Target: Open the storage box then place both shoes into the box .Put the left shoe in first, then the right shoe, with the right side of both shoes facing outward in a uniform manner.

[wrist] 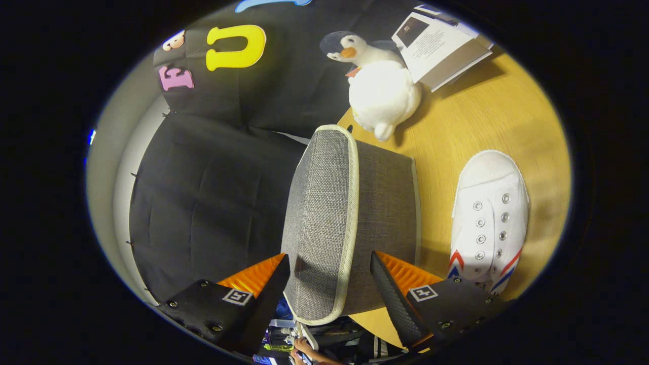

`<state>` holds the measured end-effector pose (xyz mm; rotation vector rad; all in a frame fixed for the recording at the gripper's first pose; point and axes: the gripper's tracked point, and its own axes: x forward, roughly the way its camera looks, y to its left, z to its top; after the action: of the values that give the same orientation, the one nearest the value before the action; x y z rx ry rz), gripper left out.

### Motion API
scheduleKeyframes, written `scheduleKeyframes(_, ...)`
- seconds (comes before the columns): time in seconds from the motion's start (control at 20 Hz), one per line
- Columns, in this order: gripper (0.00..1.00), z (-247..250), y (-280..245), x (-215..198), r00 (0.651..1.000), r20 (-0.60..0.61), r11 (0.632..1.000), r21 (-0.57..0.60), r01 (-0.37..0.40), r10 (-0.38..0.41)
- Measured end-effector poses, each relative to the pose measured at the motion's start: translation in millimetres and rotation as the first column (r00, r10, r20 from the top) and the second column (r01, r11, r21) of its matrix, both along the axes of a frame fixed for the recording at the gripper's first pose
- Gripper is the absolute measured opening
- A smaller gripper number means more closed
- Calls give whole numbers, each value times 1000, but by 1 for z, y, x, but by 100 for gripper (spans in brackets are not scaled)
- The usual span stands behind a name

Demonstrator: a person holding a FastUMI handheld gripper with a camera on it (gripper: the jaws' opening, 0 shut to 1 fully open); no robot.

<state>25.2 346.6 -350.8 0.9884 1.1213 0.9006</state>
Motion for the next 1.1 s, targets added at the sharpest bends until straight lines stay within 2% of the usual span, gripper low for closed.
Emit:
scheduleKeyframes(0.1,92,0,6,-4,999,-37,1000,1,-17,17)
scheduleKeyframes(0.15,80,6,8,-4,999,-45,999,20,-30,30)
scheduleKeyframes(0.2,80,7,6,-4,999,-31,1000,0,-22,22)
scheduleKeyframes(0.25,54,11,2,-1,1000,-5,1000,-1,-26,26)
scheduleKeyframes(0.3,54,16,7,12,1000,-8,1000,17,-6,7)
scheduleKeyframes(0.35,16,11,16,4,1000,-14,1000,-24,1,-2)
scheduleKeyframes(0.4,16,22,1,2,1000,-3,999,-30,-16,16)
scheduleKeyframes(0.5,5,32,-6,3,1000,16,997,-67,-25,26)
scheduleKeyframes(0.6,3,37,5,3,998,51,994,-105,-36,41)
scheduleKeyframes(0.8,3,76,17,5,993,111,994,-106,-35,47)
scheduleKeyframes(1.1,6,121,51,5,963,242,975,-210,-68,119)
